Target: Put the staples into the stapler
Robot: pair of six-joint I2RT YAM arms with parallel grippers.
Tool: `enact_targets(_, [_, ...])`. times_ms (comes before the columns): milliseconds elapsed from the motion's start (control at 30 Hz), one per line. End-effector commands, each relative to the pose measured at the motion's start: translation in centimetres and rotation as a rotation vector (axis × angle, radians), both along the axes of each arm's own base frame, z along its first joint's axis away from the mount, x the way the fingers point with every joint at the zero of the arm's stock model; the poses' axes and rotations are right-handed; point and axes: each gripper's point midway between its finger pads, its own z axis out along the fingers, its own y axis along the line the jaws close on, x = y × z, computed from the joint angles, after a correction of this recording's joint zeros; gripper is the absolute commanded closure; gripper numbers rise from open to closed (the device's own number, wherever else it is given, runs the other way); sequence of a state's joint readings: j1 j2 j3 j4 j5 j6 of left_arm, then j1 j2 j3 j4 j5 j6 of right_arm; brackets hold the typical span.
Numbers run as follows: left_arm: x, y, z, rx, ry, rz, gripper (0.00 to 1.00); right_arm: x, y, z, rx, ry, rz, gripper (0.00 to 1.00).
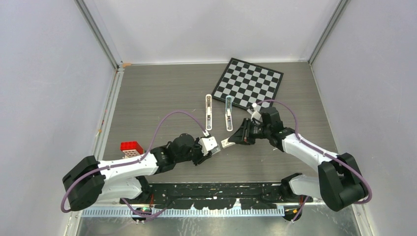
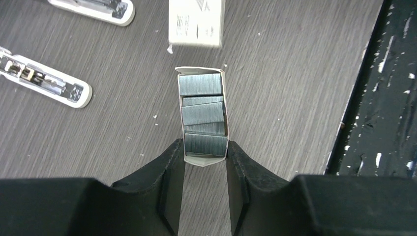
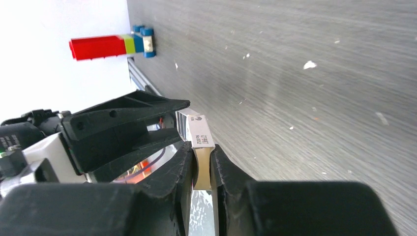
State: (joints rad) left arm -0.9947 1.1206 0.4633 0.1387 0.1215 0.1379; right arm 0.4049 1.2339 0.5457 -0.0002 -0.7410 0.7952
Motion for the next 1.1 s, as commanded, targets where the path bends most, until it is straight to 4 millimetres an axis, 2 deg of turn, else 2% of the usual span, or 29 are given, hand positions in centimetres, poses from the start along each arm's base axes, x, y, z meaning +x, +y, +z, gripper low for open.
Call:
enact_targets(0, [0.7,0.2,-0.5,0.004,0.006,0.052,0.66,1.3,-2.1,0.7,-0.02,-0.045,-0.074,0.77])
enact_targets(67, [0.8,0.1,-0.7,0.009,0.02,0.063,0.66,1.6,-2.8,0.4,-0.039,-0.043,-0.094,0.77])
enact_targets(233, [1.3,0.1,-2.0,0.039,0.061,0.116,0.67,2.2,-4.1,-1.8,-0.125,-0.008,-0.151,0.75])
enact_targets(433, [1.6,-0.3,-4.0,0.096,0.117,0.161,0.68,3.0,-6.1,-5.6,-0.25,0.056,-0.244,0.75])
enact_targets(567, [1.9,-0.9,-4.6,0.147,0.118,0.168,0.68,3.2,-6.8,-7.6,-0.257,0.123,-0.27,0.75])
enact_targets(733, [1.2,-1.5,-5.6,0.222,0.108,0.149,0.67,3.3,-8.3,-8.5,-0.318,0.147,-0.313,0.72])
enact_targets(800, [0.9,-1.6,-6.0,0.227,0.116,0.148,0.66,3.5,-9.0,-8.5,-0.355,0.146,-0.333,0.65])
enact_targets(867, [0.7,-1.6,-6.3,0.231,0.125,0.145,0.64,3.5,-9.7,-8.4,-0.387,0.144,-0.348,0.5])
enact_targets(1067, [0.5,-1.8,-6.2,0.232,0.133,0.135,0.54,3.6,-10.7,-7.4,-0.417,0.128,-0.37,0.34])
